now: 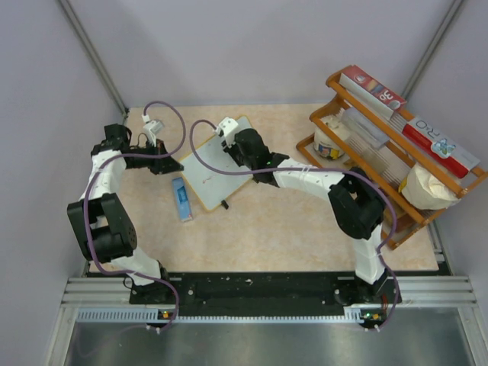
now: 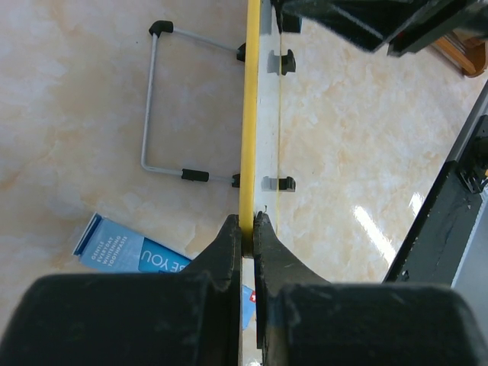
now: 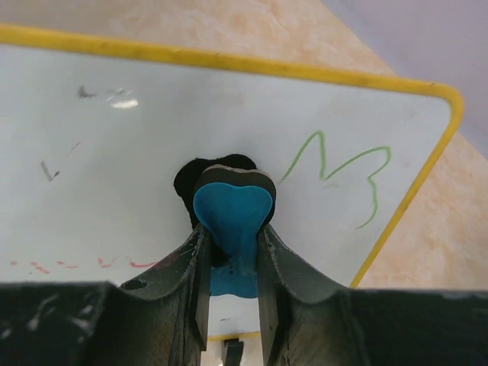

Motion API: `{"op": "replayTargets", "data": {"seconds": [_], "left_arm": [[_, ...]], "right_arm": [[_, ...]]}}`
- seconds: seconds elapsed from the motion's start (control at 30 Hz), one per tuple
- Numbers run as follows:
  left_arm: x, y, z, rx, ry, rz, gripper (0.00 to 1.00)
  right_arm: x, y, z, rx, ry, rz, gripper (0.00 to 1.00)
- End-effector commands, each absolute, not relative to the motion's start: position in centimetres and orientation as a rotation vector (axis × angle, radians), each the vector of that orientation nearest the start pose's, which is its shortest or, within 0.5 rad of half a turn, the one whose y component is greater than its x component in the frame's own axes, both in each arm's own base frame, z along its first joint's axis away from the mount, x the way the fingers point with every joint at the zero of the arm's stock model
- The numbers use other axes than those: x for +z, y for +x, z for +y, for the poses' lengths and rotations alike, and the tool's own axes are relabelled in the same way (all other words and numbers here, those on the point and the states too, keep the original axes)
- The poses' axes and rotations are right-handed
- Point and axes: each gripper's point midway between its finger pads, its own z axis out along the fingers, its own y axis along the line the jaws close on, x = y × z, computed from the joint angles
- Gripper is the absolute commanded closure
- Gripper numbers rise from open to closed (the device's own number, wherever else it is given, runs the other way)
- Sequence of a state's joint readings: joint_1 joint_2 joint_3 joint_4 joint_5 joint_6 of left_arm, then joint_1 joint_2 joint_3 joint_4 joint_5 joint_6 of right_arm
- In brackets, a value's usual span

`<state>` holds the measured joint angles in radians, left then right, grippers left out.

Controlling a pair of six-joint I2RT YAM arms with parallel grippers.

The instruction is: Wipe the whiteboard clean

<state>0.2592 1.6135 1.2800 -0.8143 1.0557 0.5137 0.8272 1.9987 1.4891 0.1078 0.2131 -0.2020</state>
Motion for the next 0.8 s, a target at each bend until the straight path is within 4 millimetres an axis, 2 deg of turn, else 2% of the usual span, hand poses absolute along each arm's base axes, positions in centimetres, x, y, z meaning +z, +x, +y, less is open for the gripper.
{"op": "replayTargets", "data": {"seconds": [0.0,0.4,0.57,0.7,0.77], "left_arm": [[15.8,34.0,-5.8,-0.949,0.662,2.163,1.00],[15.6,34.3,-5.6,-0.933,0.661,2.164,1.00],[15.5,34.3,-5.6,-0.929,0.667,2.165,1.00],[15.5,34.2,-5.6,-0.933,0.666,2.168,1.00],[15.4,34.2,-5.5,-0.932,0.662,2.169,1.00]], "right_arm": [[19.4,46.6,38.5,0.190,-0.735,1.705,1.00],[18.8,50.7,35.0,0.110,-0.661,1.720,1.00],[18.6,51.0,34.8,0.121,-0.660,1.725,1.00],[19.2,50.7,35.4,0.166,-0.657,1.731,1.00],[19.4,49.9,36.1,0.203,-0.667,1.736,1.00]]}}
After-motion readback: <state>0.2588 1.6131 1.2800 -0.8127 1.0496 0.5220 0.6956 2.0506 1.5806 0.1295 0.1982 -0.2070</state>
